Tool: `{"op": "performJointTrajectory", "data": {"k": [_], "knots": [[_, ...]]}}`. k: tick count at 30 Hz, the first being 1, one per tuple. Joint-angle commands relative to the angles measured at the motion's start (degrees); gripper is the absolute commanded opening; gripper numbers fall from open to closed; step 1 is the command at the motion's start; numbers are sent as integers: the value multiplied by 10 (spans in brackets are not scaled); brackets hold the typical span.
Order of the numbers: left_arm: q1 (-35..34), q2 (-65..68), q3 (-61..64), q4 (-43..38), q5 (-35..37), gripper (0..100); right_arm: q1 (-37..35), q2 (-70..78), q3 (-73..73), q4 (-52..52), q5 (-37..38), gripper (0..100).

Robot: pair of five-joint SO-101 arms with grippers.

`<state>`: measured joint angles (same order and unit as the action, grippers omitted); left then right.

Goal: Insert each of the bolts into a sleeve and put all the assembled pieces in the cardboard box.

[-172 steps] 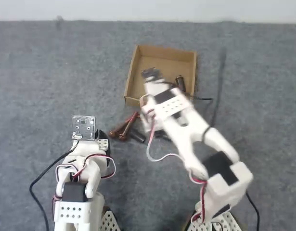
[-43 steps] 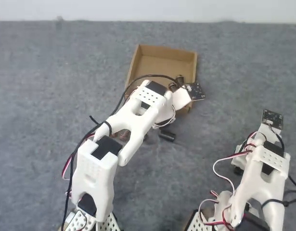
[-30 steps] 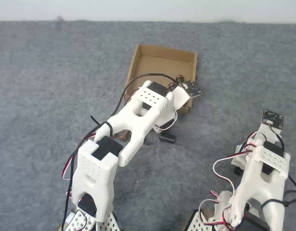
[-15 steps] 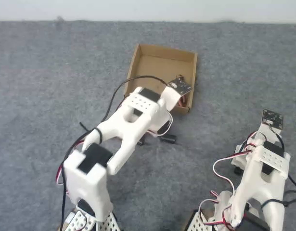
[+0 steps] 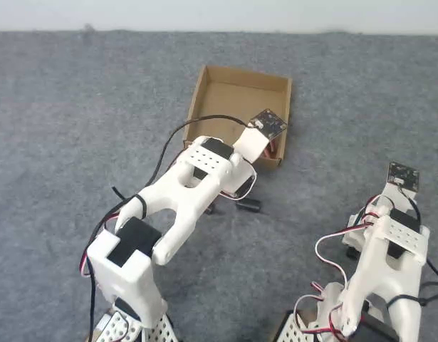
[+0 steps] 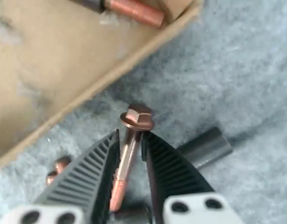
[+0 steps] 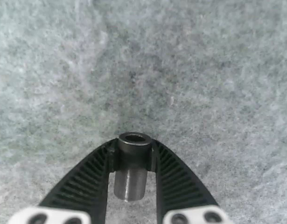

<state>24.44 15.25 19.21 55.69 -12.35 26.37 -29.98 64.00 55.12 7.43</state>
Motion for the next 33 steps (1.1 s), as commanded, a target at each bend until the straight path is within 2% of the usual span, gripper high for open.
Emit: {"op": "performJointTrajectory", "data": {"k": [1,10,15,19,28,33], "knots": [[-4,-14,-16,-10,-25,73,-5,-25,-3,-10,11,8],[-7,121,-192,127,-26,73,-5,-25,-3,-10,11,9],[-5,164,-248,164,-26,70,-5,-25,-3,-10,11,9],[-5,171,-253,174,-26,6,-5,-25,-3,-10,11,9],[-5,158,-245,207,-25,10,-5,-25,-3,-11,11,8],[-7,79,-176,177,-24,10,-5,-25,6,-29,11,9]]}}
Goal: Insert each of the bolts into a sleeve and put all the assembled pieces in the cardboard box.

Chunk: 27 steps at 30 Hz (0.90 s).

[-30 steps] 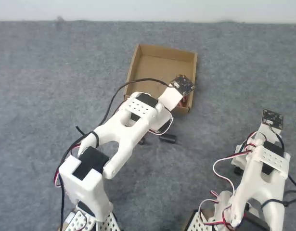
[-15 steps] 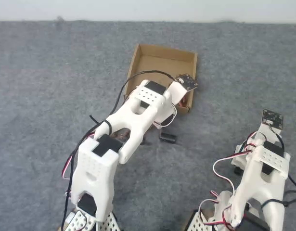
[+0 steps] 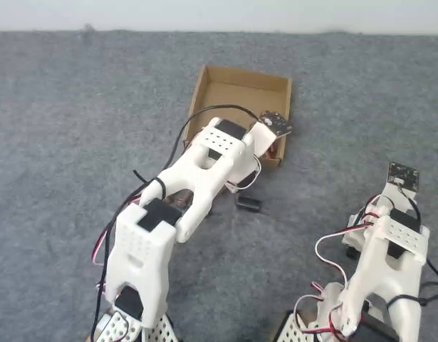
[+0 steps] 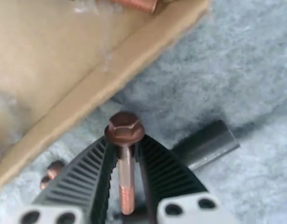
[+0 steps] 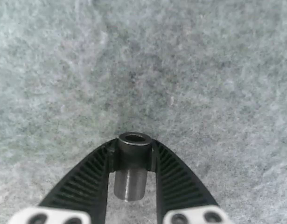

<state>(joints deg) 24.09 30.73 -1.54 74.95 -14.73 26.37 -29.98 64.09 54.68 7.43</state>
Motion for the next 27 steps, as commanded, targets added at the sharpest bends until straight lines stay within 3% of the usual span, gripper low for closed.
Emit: {"op": "performJointTrajectory", "data": {"k": [1,4,7,13,21,27], "knots": [[-4,-98,51,-29,0,10,-5,-25,11,-34,11,9],[-4,-173,117,-66,11,11,-5,-25,12,-39,11,9],[-6,-249,174,-96,69,11,-5,-25,13,-40,11,9],[-22,-381,242,-106,120,12,-5,-25,14,-41,11,9],[-187,-503,329,-179,199,12,-5,-25,14,-39,11,9],[-311,-589,451,-235,219,12,-6,-25,14,-38,11,9]]}}
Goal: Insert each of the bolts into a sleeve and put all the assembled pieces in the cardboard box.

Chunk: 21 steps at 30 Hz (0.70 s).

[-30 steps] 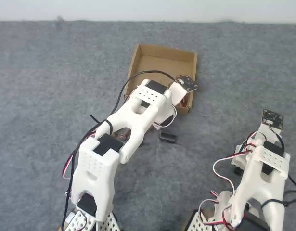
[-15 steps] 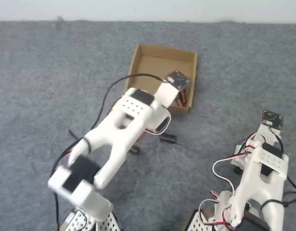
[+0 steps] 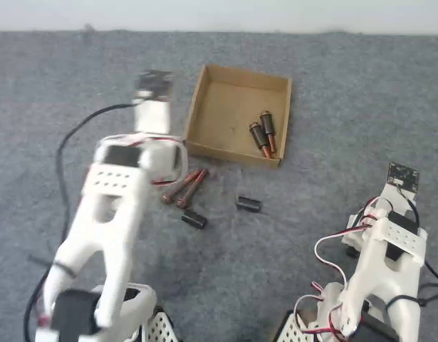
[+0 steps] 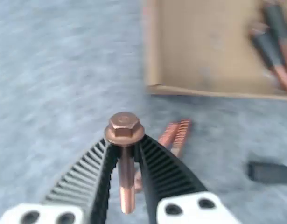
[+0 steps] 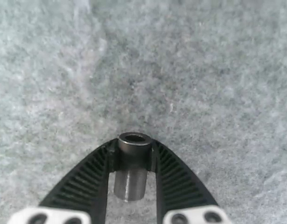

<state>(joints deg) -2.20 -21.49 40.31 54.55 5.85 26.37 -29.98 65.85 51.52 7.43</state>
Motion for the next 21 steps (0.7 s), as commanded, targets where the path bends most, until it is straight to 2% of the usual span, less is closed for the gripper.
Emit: {"op": "performJointTrajectory", "data": {"k": [1,6,12,17,21], "knots": [[-65,-84,59,-39,12,12,-6,-25,-4,-7,11,9],[-129,-186,187,-63,10,12,-9,-25,-4,-7,11,9],[-179,-310,332,-63,8,12,-45,-30,-4,-6,12,9],[-257,-383,393,-81,8,12,-116,-31,-18,-10,28,9],[-260,-428,450,-120,8,12,-183,-26,-52,-11,55,9]]}}
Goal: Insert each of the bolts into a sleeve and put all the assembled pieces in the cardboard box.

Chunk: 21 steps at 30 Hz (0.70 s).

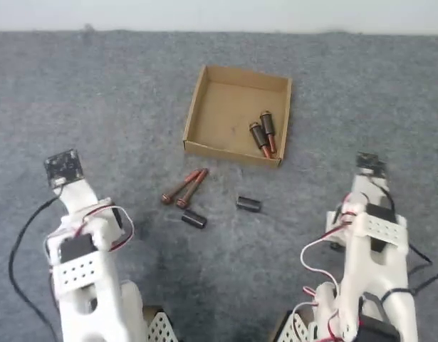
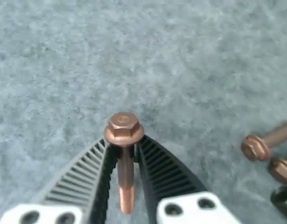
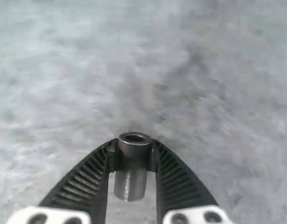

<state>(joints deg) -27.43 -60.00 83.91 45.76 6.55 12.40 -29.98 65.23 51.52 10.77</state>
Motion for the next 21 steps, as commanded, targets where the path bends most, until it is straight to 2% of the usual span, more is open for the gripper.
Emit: {"op": "performJointTrajectory", "data": {"k": [1,4,12,21], "knots": [[-8,-54,22,-35,1,12,-58,-26,-55,-12,24,9],[-8,-87,38,-33,-4,12,-95,-25,-79,-41,23,9],[-7,-154,59,4,-46,12,-175,-25,-85,-214,23,9],[-7,-218,90,7,-46,12,-197,-24,-84,-487,23,9]]}}
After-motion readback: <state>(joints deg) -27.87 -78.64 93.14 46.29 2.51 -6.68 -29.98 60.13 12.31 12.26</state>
